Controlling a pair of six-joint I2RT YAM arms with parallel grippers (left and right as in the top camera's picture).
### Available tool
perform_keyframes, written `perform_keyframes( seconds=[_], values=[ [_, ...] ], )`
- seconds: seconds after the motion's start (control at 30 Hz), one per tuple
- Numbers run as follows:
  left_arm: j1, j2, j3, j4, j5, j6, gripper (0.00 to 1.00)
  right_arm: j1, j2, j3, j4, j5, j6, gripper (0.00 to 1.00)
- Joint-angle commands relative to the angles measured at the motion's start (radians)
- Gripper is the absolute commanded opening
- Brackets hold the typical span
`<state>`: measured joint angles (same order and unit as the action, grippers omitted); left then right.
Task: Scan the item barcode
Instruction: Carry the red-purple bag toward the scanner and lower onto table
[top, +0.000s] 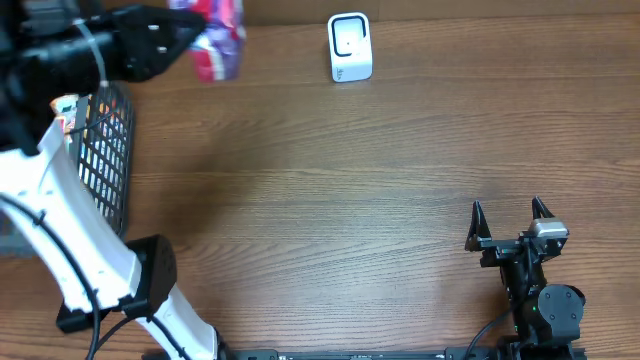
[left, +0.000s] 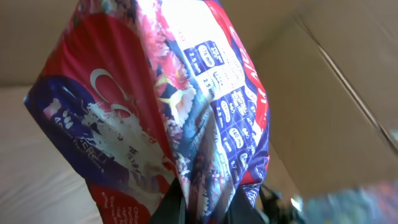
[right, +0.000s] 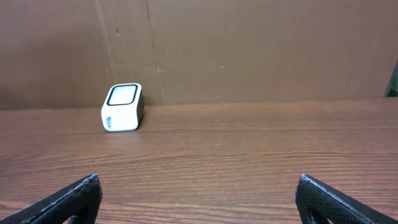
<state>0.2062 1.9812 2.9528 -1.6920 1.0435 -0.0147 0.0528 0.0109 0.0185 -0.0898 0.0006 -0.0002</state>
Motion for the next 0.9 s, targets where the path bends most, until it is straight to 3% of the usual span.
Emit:
perform_keyframes(
  seconds=[0.0, 0.17, 0.37, 0.5, 0.6, 0.77, 0.87],
  values=[
    [-0.042, 0.037, -0.02, 0.003, 0.204, 0.259, 0.04, -0.003, -0.007, -0.011, 0.006, 0.006, -0.005, 1.0],
    [-0.118, 0.112, -0.039, 0.003, 0.403, 0.394, 0.04, -0.003, -0.007, -0.011, 0.006, 0.006, -0.005, 1.0],
    [-0.237, 0.212, -0.04, 0.003, 0.536, 0.385, 0.04, -0.003, -0.007, -0.011, 0.006, 0.006, -0.005, 1.0],
    [-0.331, 0.27, -0.055, 0.002, 0.538, 0.294, 0.04, -0.003, -0.007, -0.011, 0.006, 0.006, -0.005, 1.0],
    [-0.398, 0.296, -0.1, 0.002, 0.537, 0.297, 0.04, -0.003, -0.007, -0.011, 0.006, 0.006, -0.005, 1.0],
    [-0.497, 0.303, -0.314, 0.002, 0.472, 0.307, 0.04, -0.003, -0.007, -0.011, 0.006, 0.006, -0.005, 1.0],
    [-0.531, 0.303, -0.478, 0.002, 0.466, 0.373, 0.04, -0.003, -0.007, -0.011, 0.006, 0.006, -0.005, 1.0]
  ],
)
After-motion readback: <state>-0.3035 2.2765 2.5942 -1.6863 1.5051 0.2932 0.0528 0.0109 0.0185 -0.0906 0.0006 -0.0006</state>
